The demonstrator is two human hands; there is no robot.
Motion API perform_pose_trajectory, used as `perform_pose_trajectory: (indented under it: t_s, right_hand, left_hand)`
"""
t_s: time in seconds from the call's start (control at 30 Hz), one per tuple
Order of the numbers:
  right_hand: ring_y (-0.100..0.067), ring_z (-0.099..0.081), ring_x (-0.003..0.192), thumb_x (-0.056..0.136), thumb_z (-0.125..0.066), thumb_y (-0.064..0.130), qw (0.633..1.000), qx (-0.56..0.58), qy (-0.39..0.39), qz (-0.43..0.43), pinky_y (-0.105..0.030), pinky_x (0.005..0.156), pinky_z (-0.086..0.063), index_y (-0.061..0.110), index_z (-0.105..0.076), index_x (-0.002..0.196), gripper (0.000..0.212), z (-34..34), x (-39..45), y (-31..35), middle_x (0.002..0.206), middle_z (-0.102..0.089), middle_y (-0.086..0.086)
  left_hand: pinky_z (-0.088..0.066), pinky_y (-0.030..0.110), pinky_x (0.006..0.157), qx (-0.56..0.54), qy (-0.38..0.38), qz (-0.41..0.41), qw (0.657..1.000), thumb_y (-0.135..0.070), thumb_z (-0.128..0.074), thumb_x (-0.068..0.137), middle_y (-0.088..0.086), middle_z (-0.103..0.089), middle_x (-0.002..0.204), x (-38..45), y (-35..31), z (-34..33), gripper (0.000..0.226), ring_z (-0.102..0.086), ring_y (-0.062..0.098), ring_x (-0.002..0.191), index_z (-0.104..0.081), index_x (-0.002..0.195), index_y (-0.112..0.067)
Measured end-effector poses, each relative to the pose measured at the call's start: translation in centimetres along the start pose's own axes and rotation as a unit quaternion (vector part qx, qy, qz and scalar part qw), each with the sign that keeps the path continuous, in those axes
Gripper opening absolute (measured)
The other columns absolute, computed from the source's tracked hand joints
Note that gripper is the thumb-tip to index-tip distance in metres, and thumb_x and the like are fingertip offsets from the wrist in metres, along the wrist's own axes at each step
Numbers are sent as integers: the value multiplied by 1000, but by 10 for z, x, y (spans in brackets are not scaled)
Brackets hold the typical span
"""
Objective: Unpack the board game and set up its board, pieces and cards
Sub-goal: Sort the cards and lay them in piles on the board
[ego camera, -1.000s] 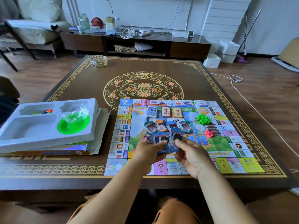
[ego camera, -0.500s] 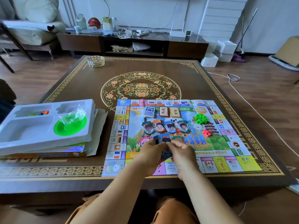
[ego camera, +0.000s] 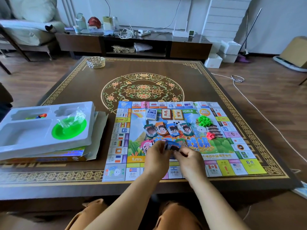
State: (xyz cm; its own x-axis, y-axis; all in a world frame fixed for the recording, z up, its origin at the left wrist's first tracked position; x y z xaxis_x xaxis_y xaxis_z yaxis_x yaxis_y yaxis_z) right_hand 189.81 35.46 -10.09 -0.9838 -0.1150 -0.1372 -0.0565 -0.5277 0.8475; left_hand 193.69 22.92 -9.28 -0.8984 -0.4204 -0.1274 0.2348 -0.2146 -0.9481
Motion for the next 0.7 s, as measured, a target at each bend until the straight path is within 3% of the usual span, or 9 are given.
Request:
perform_pose_trajectory:
  t_s: [0.07,0.17,0.33,0.43,0.57,0.7]
  right_hand:
    - [-16,-40,52,89,-62,22,1000,-26,-2,10,-29,51,-25,8,-55,63,30,1,-2,-2,50,-44,2]
    - [-15,-40,53,89,-61,21,997,-68,0,25,-28,49,-26,17,-47,57,35,0,-3,-3,50,-43,3]
    - [-16,-59,73,89,-60,21,995,-86,32,35,-21,55,-38,21,-69,86,10,-5,-6,-6,72,-64,8]
    - [-20,-61,75,90,-59,21,995,-86,30,30,-26,58,-41,17,-70,90,12,-5,-5,-7,75,-67,3]
    - [-11,-47,61,95,-49,17,988,-143,27,57,-9,50,-34,13,-65,89,17,-8,-5,-1,68,-53,5]
    - [-17,-52,77,97,-46,14,985,-148,13,90,-14,51,-32,19,-65,99,20,-7,-4,9,83,-58,6]
  left_hand:
    - [-38,30,53,94,-42,-6,995,-13,-56,91,-5,-49,63,1,9,4,24,-44,19,59,-55,67,-19]
    - [-29,29,52,152,-50,-8,987,-17,-54,92,7,-58,78,-1,15,4,19,-45,22,69,-61,77,-7]
    - [-34,27,61,170,-32,-27,985,-13,-53,90,7,-68,95,-3,14,2,20,-60,26,85,-69,102,-14]
    - [-32,27,61,186,-22,-31,982,-14,-54,90,10,-69,95,-3,15,2,18,-60,27,86,-69,99,-10]
    - [-36,28,68,218,6,-32,975,-14,-48,94,13,-64,107,-2,16,-6,22,-57,29,96,-65,107,-9]
    - [-34,26,66,237,18,-37,971,-12,-42,97,13,-61,111,1,13,-7,24,-57,28,96,-63,109,-7]
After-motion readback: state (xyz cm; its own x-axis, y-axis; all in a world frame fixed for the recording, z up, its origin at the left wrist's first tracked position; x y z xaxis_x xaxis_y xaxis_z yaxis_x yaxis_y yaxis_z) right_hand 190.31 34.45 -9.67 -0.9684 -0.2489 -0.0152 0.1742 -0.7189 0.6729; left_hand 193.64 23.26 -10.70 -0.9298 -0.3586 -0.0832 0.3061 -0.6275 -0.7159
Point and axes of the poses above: each hand's wrist, its own x-axis towards the middle knuckle, its own z-axis out of the back of the hand, y = z × x, the point moved 8 cm from there along x, towards the middle knuckle
